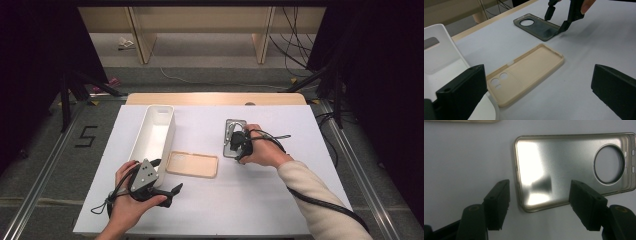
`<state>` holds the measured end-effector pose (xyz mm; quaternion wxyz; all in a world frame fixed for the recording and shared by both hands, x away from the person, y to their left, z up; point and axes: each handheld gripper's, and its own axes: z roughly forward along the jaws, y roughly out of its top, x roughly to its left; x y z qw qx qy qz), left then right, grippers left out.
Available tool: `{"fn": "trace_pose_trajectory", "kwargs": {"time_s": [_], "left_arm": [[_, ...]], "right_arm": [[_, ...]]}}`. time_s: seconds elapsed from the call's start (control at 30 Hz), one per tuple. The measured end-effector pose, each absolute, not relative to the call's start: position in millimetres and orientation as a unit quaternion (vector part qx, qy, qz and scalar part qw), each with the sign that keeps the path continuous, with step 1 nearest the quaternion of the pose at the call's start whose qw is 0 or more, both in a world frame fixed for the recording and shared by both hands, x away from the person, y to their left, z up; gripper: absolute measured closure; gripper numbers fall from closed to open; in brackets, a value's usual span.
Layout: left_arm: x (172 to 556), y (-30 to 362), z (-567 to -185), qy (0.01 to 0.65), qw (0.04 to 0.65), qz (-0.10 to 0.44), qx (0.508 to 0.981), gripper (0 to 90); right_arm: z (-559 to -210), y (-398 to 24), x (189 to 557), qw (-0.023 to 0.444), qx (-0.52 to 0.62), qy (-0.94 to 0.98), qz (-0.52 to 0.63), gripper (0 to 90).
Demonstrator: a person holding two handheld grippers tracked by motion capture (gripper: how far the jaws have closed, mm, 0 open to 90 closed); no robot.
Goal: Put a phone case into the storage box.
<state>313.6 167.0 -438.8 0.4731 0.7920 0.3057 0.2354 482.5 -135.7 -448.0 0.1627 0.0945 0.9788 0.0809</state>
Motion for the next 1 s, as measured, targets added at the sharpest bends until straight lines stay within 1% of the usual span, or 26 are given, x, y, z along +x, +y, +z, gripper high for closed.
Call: {"fn": "trace_pose_trajectory", "kwargs": {"time_s": [0.33,0.57,0.8,1.0], "left_arm": [[313.6,167.1,-438.9,0.305,0.473,0.235,0.792,0.0],[313.7,167.3,-438.8,0.306,0.474,0.235,0.792,0.0],[313.6,167.1,-438.9,0.305,0.473,0.235,0.792,0.0],[313.7,167.1,-439.0,0.305,0.473,0.235,0.792,0.0]], "right_arm": [[-452.7,-128.2,483.7,0.169,0.077,0.98,0.064,38.2],[-455.7,-126.4,486.1,0.167,0.068,0.982,0.05,42.9],[-455.6,-124.5,486.3,0.153,0.059,0.985,0.046,51.8],[-454.8,-123.5,487.6,0.131,0.045,0.99,0.042,63.3]]}}
